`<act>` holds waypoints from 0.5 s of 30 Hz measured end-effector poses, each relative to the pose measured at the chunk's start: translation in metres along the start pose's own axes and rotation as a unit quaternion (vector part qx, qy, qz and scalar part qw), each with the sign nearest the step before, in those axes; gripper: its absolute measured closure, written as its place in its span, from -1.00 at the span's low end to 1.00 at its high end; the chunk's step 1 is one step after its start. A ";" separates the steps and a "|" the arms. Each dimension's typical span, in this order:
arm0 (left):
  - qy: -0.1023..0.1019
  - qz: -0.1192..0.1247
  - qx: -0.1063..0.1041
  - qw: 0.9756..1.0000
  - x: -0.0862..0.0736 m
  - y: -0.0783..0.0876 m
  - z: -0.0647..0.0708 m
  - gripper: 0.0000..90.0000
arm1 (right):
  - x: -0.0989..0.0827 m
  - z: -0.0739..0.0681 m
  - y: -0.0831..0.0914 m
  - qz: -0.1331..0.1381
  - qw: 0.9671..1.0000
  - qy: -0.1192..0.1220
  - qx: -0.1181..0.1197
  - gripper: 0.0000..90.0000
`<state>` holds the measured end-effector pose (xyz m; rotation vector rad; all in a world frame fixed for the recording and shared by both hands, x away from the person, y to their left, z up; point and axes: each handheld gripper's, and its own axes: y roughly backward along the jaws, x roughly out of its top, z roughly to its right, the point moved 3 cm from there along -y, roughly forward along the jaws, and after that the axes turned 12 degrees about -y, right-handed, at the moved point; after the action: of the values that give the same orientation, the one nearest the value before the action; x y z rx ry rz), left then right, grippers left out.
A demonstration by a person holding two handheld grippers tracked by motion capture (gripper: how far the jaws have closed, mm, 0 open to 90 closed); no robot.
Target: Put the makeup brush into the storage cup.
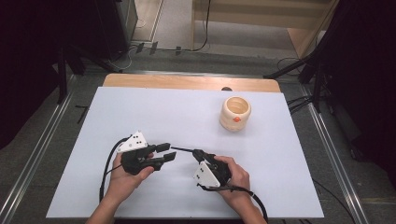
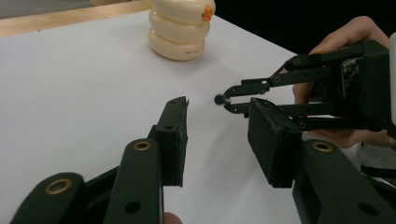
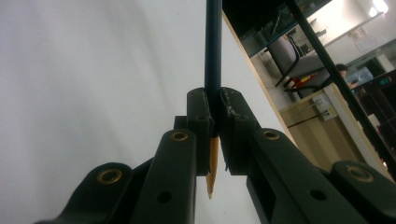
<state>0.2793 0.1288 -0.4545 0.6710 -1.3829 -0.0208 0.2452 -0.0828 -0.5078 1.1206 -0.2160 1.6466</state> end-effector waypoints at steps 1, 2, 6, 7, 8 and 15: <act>0.002 0.000 -0.002 1.000 0.000 0.000 -0.001 0.35 | 0.001 -0.001 0.000 0.001 1.000 0.006 0.002 0.87; 0.004 0.000 -0.004 1.000 0.000 0.000 -0.001 0.37 | 0.001 -0.002 0.000 0.001 1.000 0.011 0.002 0.87; 0.009 -0.003 -0.015 1.000 -0.001 -0.001 -0.002 0.50 | 0.001 -0.005 -0.002 -0.002 1.000 0.021 0.004 0.87; 0.011 -0.004 -0.018 1.000 -0.001 -0.002 -0.002 0.52 | 0.000 -0.006 -0.002 -0.003 1.000 0.020 0.004 0.87; 0.013 -0.006 -0.021 1.000 -0.001 -0.002 -0.002 0.54 | 0.000 -0.006 -0.002 -0.003 1.000 0.021 0.004 0.87; 0.015 -0.019 -0.041 0.999 -0.003 -0.005 -0.002 0.90 | 0.000 -0.007 -0.003 -0.001 1.000 0.026 0.007 0.87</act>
<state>0.2823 0.1264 -0.4597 0.6267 -1.3336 -0.0969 0.2435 -0.0771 -0.5125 1.0867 -0.1687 1.6760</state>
